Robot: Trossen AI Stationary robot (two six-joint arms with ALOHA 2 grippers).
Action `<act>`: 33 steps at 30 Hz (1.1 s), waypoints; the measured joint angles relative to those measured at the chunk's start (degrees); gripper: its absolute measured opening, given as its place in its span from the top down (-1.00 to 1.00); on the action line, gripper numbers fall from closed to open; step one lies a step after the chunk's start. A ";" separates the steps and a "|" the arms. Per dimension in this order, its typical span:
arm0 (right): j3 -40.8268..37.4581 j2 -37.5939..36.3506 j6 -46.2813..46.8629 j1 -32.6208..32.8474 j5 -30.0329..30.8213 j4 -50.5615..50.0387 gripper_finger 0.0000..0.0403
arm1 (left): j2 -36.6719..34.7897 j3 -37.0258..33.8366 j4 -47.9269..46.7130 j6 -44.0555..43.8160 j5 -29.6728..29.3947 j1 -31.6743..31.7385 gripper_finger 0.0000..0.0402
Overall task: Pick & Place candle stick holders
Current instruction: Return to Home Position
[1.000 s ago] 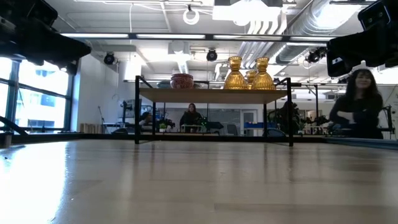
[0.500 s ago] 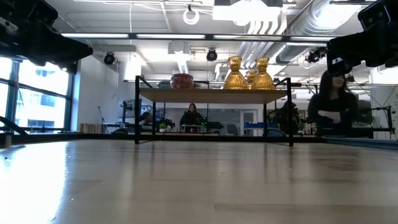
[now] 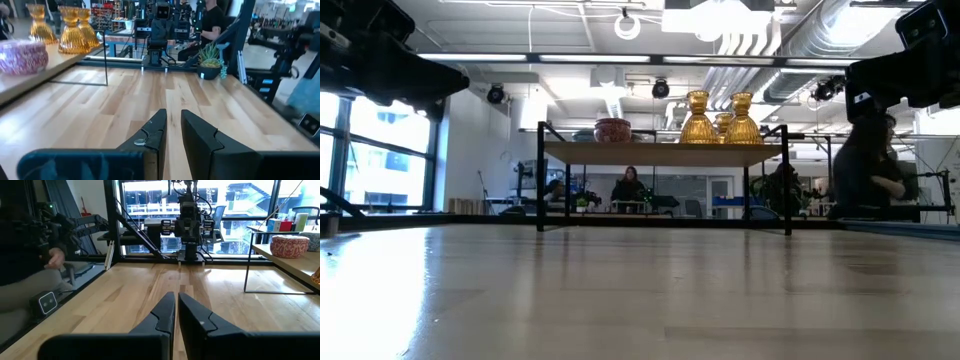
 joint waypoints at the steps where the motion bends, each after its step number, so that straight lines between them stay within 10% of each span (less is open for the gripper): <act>1: 0.00 0.00 -0.01 -0.02 0.02 0.00 0.92 | 0.00 0.00 0.00 -1.36 0.02 0.00 0.72; 33: 0.00 0.00 -0.01 -0.02 0.00 0.00 0.92 | 0.00 0.00 0.00 -3.68 0.00 0.00 0.72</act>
